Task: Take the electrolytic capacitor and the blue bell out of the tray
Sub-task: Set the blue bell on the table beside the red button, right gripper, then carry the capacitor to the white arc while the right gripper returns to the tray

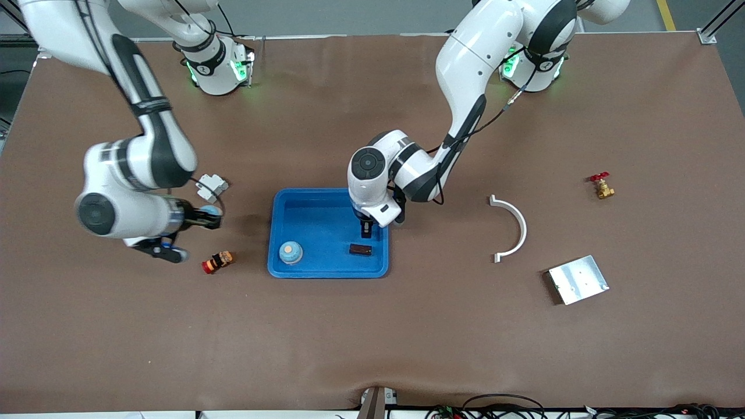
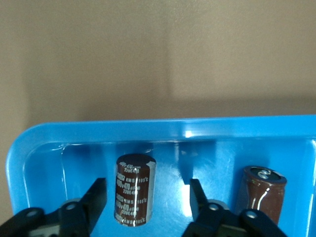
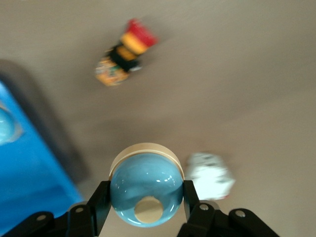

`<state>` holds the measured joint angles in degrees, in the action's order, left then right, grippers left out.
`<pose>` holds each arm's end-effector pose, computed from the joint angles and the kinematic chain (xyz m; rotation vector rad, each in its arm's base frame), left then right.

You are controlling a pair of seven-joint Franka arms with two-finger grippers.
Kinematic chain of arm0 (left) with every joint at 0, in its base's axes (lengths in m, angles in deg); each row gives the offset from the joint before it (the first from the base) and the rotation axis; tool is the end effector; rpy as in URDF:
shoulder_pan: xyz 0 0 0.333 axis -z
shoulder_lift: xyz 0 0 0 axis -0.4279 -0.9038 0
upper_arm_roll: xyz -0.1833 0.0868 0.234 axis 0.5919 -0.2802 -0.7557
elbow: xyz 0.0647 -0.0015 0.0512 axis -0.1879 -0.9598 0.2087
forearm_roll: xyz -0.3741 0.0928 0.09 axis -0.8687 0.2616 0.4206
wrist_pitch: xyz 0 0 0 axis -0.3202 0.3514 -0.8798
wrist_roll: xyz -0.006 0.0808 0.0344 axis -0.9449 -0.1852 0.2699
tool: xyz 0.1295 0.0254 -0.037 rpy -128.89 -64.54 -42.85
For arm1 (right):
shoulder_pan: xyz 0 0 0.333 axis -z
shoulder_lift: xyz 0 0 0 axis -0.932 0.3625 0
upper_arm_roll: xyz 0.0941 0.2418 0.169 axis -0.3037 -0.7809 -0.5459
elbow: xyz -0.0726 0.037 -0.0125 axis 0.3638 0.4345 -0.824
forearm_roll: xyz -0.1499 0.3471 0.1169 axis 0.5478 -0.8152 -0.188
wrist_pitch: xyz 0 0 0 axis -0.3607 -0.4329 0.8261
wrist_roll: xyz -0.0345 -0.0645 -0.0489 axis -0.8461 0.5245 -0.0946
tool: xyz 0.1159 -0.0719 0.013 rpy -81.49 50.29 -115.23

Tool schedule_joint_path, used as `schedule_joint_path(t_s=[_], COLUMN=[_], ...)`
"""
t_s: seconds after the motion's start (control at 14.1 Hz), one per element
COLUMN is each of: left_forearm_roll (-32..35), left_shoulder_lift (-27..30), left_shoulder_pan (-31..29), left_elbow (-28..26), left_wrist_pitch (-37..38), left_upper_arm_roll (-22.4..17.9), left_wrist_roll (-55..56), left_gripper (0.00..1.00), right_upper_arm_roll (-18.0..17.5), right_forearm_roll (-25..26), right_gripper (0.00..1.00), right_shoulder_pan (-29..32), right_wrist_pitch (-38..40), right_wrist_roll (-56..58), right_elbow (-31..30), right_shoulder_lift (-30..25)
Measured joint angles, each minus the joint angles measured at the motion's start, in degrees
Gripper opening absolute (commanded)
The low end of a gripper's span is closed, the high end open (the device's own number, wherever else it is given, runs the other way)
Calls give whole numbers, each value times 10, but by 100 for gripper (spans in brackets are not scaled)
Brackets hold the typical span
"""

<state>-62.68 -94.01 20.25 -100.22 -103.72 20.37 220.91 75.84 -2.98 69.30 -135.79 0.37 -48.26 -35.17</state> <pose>0.5099 -0.5471 0.1467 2.2198 2.1440 -0.0415 0.5948 0.0373 0.2782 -3.0547 0.3920 0.5110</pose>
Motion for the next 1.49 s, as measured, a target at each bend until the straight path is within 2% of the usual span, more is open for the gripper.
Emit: schedule_joint_path(t_s=[0.14, 0.21, 0.28, 0.57, 0.71, 0.85, 1.06, 1.13, 1.21, 1.35, 1.42, 1.49], left_forearm_roll=[0, 0, 1, 3, 4, 4, 4, 4, 5, 5, 5, 5], left_shoulder_lift=[0, 0, 0, 2, 6, 20, 56, 65, 70, 79, 87, 97], left_shoulder_pan=[0, 0, 1, 1, 1, 1, 1, 2, 2, 1, -1, -6], left_elbow=[1, 3, 5, 13, 16, 19, 20, 19, 18, 13, 7, 0], left_wrist_pitch=[-1, -1, -2, -1, 4, 28, 71, 78, 80, 90, 97, 102], left_upper_arm_roll=[-1, -3, -7, -20, -20, -20, -17, -15, -15, -15, -15, -15], left_wrist_roll=[0, 0, 0, -22, -38, -77, -199, -232, -267, -370, -421, -471], left_gripper=[15, 6, 0, 0, 0, 0, 0, 0, 0, 0, 0, 0], right_upper_arm_roll=[45, 63, 80, 129, 132, 132, 135, 141, 149, 161, 163, 165], right_forearm_roll=[0, 1, 5, 23, 24, 24, 26, 28, 31, 32, 32, 32], right_gripper=[11, 11, 11, 14, 15, 20, 26, 31, 45, 58, 86, 100], right_shoulder_pan=[23, 32, 39, 42, 41, 37, 32, 27, 20, 11, 9, 7], right_wrist_pitch=[2, 0, -6, -123, -158, -171, -187, -191, -195, -203, -206, -208], right_wrist_roll=[124, 173, 212, 305, 311, 311, 311, 311, 311, 311, 311, 311], right_elbow=[-4, -7, -13, -93, -135, -154, -174, -178, -180, -182, -183, -183], right_shoulder_lift=[-5, -5, -5, -4, -4, -4, -4, -3, -3, 0, 2, 3])
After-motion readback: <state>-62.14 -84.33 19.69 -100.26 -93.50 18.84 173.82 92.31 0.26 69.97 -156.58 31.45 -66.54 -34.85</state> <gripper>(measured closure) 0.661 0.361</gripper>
